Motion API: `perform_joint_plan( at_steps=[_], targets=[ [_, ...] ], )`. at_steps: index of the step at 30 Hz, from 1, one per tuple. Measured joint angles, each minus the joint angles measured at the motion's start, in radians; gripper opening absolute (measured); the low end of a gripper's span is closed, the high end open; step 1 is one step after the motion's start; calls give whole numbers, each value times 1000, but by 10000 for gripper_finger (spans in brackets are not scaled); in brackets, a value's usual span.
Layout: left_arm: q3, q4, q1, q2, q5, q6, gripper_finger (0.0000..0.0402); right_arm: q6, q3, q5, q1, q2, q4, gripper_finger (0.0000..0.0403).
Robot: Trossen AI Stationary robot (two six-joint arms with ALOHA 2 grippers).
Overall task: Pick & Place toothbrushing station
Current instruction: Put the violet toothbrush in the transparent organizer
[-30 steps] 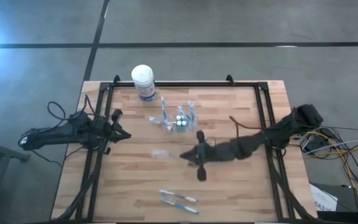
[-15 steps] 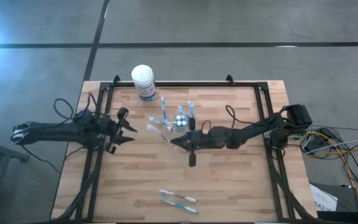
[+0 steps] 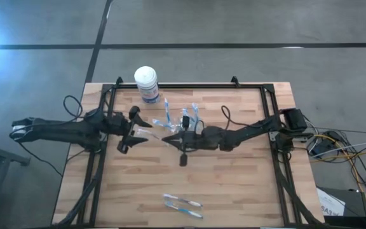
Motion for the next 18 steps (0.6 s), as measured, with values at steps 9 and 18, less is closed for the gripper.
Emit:
perform_joint_plan(
  at_steps=[9,18],
  targets=[
    [15,63,-16,13,42,-13,266,0,23,0,-17,25,8,8],
    [17,135,-16,56,-8,-13,261,9,22,0,-24,26,16,8]
  ],
)
